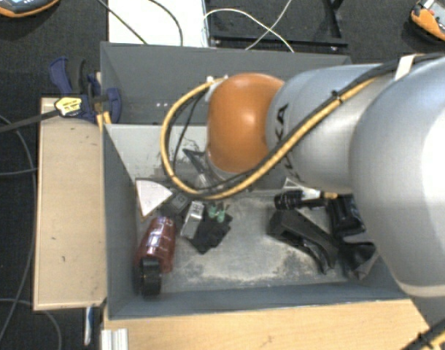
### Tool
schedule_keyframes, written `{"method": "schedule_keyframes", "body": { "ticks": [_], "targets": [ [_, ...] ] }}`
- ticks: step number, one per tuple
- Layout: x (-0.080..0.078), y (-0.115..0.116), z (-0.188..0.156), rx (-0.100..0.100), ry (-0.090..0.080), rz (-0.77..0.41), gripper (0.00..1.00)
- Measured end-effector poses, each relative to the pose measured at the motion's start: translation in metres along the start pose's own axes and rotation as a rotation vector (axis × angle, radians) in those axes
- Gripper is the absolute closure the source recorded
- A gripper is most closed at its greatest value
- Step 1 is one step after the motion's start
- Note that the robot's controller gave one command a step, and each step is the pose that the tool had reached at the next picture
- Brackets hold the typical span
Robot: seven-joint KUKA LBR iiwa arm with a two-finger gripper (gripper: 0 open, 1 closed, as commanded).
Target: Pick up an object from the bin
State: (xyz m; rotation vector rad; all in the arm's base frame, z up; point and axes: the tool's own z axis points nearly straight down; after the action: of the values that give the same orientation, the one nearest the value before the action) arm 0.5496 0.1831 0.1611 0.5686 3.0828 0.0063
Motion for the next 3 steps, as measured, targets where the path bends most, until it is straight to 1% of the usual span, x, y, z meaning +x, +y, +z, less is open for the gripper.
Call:
{"method": "schedule_keyframes", "body": {
  "ticks": [1,2,3],
  "targets": [
    [0.007,0.006,0.096,0.007,0.019,-0.208,0.0],
    [-0.007,-0.034,0.09,0.0,0.001,0.051,0.0],
    [0.005,0.006,0.094,0.004,0.013,-0.206,1.0]
  ]
}}
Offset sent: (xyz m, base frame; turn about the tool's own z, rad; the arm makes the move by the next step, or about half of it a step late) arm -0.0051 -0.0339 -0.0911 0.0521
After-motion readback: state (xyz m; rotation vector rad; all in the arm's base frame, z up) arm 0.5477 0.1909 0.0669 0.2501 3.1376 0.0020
